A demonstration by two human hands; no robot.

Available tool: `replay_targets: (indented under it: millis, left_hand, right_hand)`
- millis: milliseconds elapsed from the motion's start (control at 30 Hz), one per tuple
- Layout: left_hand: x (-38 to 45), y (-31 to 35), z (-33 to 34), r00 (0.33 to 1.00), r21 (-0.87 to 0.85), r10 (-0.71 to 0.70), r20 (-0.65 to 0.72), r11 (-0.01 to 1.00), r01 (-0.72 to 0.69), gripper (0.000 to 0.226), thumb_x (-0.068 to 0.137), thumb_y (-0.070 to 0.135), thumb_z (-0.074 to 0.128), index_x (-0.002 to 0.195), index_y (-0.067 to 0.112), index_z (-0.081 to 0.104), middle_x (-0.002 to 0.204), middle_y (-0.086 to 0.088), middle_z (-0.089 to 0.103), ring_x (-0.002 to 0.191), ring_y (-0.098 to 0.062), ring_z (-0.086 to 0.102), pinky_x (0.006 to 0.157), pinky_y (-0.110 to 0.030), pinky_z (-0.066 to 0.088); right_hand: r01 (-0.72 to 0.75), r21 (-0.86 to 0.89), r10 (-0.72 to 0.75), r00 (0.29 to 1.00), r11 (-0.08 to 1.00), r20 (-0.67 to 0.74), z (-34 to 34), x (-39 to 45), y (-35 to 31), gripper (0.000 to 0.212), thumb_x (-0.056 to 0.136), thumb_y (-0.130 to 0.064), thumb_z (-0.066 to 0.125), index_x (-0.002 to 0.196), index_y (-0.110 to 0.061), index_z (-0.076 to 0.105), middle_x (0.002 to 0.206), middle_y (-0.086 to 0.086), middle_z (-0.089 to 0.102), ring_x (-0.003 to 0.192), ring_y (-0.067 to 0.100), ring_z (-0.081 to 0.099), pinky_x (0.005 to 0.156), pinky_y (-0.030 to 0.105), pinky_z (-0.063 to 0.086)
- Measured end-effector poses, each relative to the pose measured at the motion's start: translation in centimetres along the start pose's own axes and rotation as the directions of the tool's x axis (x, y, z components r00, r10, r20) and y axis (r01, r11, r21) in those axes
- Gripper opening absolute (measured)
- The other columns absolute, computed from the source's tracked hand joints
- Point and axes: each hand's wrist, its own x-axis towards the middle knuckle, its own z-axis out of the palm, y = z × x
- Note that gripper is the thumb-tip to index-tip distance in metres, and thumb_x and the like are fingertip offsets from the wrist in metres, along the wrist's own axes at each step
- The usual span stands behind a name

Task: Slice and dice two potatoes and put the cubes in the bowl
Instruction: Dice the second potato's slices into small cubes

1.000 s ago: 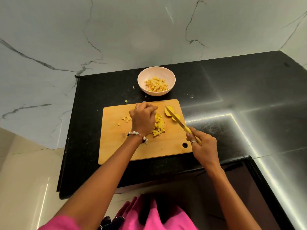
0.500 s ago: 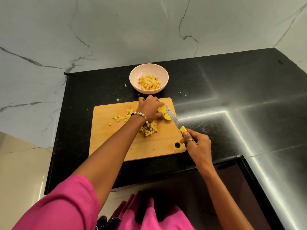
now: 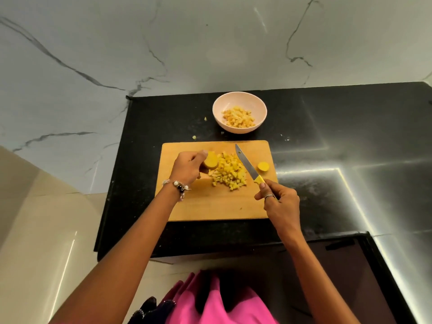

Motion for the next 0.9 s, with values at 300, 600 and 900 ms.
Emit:
replay_targets:
  millis: [300,600,900]
  left_hand:
    - [-2.4,-4.0,-4.1,0.994,0.422,0.001,-0.106,0.905,0.044,0.024,0.090,0.029,0.062,0.090,0.007,0.070,0.084,-0.009,0.070,0.066,-0.017,0.066,0.067,-0.027,0.054]
    - [-3.0,-5.1,-4.1,0.991,0.550,0.063,0.121,0.826,-0.120,0.065,0.078,0.024,0.075,0.136,0.012,0.048,0.116,0.000,0.042,0.084,-0.010,0.047,0.081,-0.015,0.038]
    - [-3.3,-5.9,-3.5,0.981,0.440,0.182,0.066,0.877,-0.192,0.063,0.073,0.018,0.079,0.131,0.010,0.054,0.114,-0.001,0.051,0.083,-0.011,0.050,0.084,-0.024,0.049]
  right_hand:
    - [0.130,-0.125,-0.106,0.976,0.984,0.188,5.3,-4.0,-1.7,0.017,0.093,-0.014,0.057,0.093,-0.008,0.073,0.070,-0.005,0.066,0.063,0.007,0.055,0.059,0.029,0.043]
    - [0.434,-0.440,-0.316,0.894,0.786,0.316,9.4,-6.9,-1.3,0.046,0.094,-0.015,0.043,0.136,0.004,0.043,0.092,0.020,0.062,0.077,0.036,0.057,0.059,0.039,0.038]
    - [0.377,-0.604,-0.180,0.915,0.702,0.362,10.0,-7.6,-1.5,0.054,0.097,-0.008,0.038,0.149,-0.005,0.021,0.114,0.018,0.053,0.087,0.035,0.054,0.064,0.037,0.034]
